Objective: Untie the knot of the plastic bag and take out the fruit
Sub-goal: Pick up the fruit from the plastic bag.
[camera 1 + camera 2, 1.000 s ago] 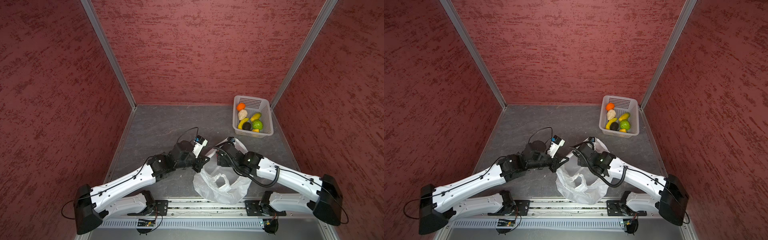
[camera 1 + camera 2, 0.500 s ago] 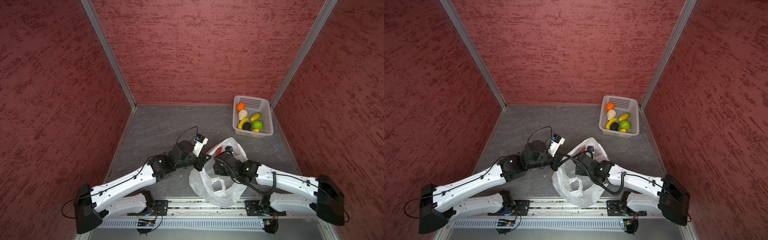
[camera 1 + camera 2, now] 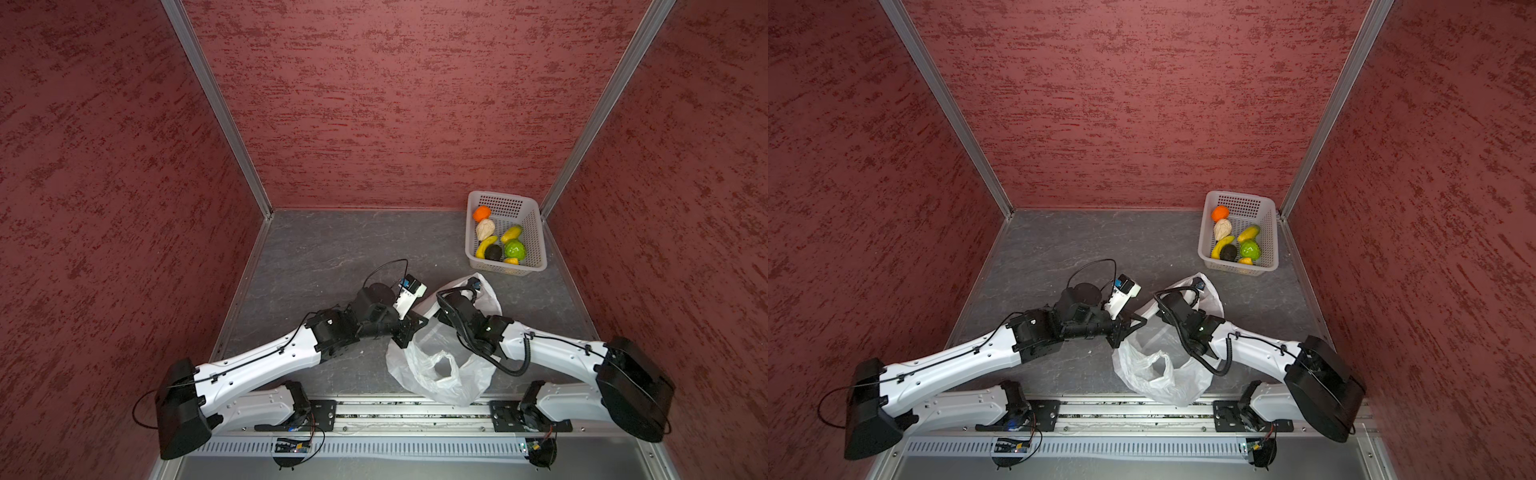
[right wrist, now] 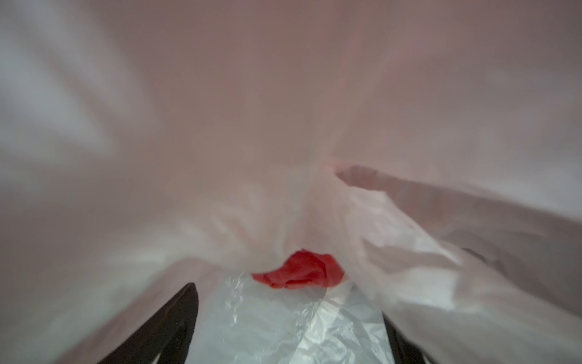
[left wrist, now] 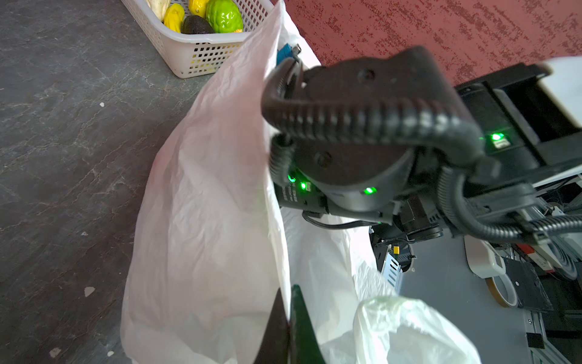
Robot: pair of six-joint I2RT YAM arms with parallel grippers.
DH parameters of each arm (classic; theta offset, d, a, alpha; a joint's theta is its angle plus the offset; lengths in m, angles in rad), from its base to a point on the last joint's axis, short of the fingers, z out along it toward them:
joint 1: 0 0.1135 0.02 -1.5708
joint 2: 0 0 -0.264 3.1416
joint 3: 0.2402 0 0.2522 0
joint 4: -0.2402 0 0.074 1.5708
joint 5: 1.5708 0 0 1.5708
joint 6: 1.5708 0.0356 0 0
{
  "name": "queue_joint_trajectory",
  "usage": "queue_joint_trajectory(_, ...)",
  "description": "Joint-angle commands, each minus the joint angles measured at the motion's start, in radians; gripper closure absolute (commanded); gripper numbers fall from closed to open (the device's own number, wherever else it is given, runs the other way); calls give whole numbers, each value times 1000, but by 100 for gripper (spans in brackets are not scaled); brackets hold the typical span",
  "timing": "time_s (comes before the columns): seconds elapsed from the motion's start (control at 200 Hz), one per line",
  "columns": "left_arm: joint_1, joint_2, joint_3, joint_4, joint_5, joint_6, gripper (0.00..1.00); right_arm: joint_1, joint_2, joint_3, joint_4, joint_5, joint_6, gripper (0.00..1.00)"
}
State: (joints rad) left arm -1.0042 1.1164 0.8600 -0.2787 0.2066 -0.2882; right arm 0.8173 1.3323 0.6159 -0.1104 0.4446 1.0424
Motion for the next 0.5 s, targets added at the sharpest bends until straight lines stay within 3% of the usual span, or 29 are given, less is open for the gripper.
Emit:
queue_joint_trajectory(0.0,2,25,-3,16,27,55,100,-17,44,20,118,-18,-4,7)
queue_joint_trajectory(0.205,15,48,-14,44,64,72,100,-40,116,77,139,-51,-38,3)
queue_joint_trajectory(0.406,33,56,-35,68,121,78,100,-140,346,154,207,-162,-30,2)
queue_joint_trajectory(0.441,37,56,-38,68,128,77,100,-150,381,166,239,-179,-48,6)
queue_joint_trajectory(0.491,43,53,-46,69,128,72,100,-164,423,187,259,-205,-62,20)
